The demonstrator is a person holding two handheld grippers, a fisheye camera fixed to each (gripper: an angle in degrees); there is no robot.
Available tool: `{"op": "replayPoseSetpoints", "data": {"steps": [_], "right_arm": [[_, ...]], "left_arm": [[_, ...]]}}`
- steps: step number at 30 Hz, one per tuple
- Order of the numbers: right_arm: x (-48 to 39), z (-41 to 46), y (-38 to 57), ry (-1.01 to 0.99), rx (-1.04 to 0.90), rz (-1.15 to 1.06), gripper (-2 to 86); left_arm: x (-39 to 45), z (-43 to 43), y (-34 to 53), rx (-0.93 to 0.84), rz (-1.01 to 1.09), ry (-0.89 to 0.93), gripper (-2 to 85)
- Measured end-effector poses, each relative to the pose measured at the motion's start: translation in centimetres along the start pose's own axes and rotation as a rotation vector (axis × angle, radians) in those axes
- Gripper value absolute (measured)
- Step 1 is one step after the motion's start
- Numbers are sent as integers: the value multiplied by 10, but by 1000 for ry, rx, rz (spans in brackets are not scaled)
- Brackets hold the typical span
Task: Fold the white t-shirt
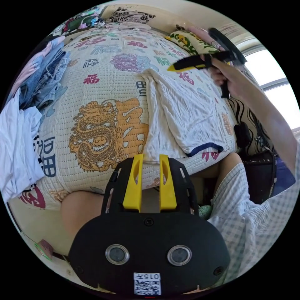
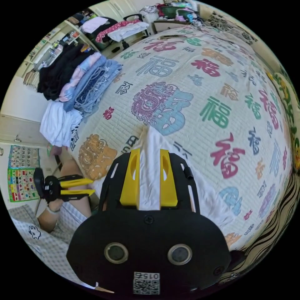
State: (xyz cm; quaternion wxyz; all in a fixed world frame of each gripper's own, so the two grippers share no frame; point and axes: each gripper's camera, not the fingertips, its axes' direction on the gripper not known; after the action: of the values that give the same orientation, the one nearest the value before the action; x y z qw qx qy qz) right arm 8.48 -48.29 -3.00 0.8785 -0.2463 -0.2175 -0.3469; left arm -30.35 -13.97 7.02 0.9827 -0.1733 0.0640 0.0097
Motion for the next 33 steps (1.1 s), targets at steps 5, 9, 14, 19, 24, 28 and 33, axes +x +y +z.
{"op": "replayPoseSetpoints", "data": {"steps": [5, 9, 14, 19, 24, 28, 33], "right_arm": [[-11, 31, -55, 158, -148, -66, 82], [-11, 35, -58, 200, -172, -122, 41], [30, -17, -21, 11, 15, -78, 28], [105, -77, 58, -164, 212, 43, 22], [195, -95, 150, -282, 317, 233, 15], [264, -73, 206, -341, 332, 353, 17], [321, -31, 245, -441, 306, 443, 33]], "left_arm": [[1, 4, -1, -16, 0, -1, 34], [5, 5, -1, -21, 37, 12, 5], [35, -27, 11, 131, 143, 171, -4], [118, -49, 14, 223, 368, 234, -4], [218, -23, -4, 230, 590, 310, -4], [297, 29, -22, 183, 723, 287, -4], [344, 90, -38, 63, 755, 225, 0]]}}
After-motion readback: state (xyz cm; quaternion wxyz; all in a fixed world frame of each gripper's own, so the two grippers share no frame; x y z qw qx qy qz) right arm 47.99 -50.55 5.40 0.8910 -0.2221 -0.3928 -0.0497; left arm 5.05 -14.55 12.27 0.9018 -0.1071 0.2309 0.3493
